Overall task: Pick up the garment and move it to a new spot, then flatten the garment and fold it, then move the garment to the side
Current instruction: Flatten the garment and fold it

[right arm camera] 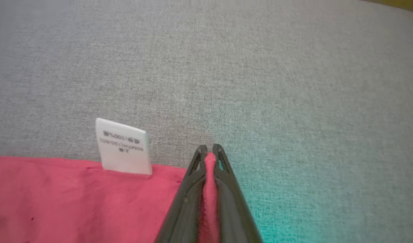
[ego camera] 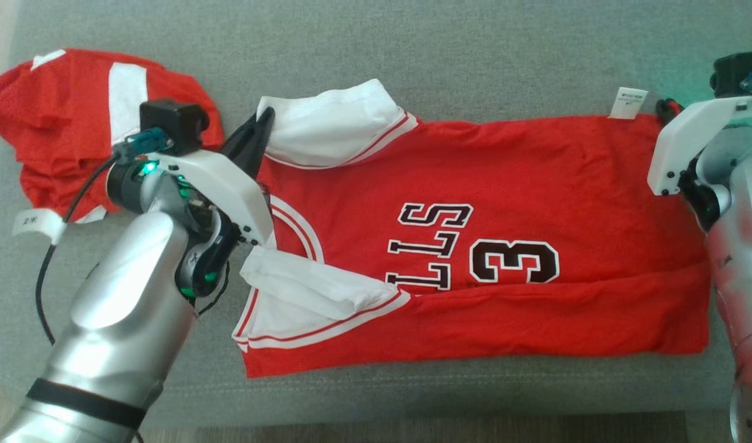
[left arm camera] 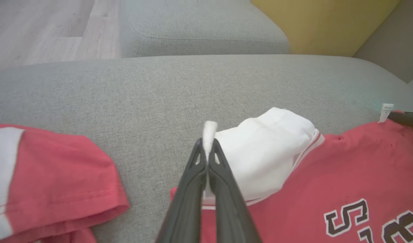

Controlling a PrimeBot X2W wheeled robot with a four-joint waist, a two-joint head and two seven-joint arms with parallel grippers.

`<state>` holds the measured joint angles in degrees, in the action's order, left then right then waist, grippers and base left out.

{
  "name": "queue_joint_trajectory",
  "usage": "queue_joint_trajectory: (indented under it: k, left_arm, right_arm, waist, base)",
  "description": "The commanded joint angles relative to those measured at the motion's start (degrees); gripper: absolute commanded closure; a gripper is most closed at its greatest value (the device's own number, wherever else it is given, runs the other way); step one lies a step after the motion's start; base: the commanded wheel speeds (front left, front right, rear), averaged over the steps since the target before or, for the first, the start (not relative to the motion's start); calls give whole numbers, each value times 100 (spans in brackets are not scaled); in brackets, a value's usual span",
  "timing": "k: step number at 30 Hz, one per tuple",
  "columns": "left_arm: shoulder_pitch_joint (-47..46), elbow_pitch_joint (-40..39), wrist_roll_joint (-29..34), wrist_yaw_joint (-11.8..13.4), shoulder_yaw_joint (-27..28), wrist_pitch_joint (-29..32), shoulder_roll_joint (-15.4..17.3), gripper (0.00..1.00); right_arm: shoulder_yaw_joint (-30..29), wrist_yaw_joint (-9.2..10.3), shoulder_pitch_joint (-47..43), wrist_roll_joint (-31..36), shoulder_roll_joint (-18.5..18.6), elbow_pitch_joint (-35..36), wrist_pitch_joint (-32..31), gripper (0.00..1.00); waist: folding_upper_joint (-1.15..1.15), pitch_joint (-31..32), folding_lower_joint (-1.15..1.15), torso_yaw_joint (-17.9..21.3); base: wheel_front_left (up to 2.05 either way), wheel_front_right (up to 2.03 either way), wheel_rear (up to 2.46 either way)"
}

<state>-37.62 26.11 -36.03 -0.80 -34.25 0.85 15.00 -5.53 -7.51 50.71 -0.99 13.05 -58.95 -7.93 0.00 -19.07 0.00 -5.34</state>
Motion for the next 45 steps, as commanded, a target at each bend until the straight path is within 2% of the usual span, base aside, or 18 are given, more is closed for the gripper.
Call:
queue_joint_trajectory:
  k: [1,12,23,31,37,45]
  left_arm:
    - [-119,-190,-33,55,254,-61,233,100]
    - [414,-416,-182,176,306,-154,371,100]
    - [1232,-1145,-169,389,127,21,651,100]
    - [1633,-1629,-172,526,63,160,872,100]
    - [1807,-1867,-149,554,-49,250,947,100]
    - [2189,-2149,-80,560,-284,502,1217,100]
  right_arm:
    - [82,2,-1,44,33,151,105,100]
    - [20,2,-491,-349,7,281,658,100]
    - [172,2,-1347,-966,62,1056,508,100]
    - [-119,2,-1993,-1296,197,2014,107,100]
    - [-320,2,-2462,-1327,120,2669,-342,100]
    - [-361,2,-3130,-1377,44,3543,-1101,100]
  waist:
    - [0,40,0,-3]
    - [0,501,0,-48]
    - [0,989,0,-87]
    - [0,1160,0,-109]
    - [0,1221,0,-90]
    - [0,1305,0,-64]
  base:
    - [0,0,0]
    - [0,0,0]
    - [0,0,0]
    - [0,0,0]
    - [0,0,0]
    - [0,0,0]
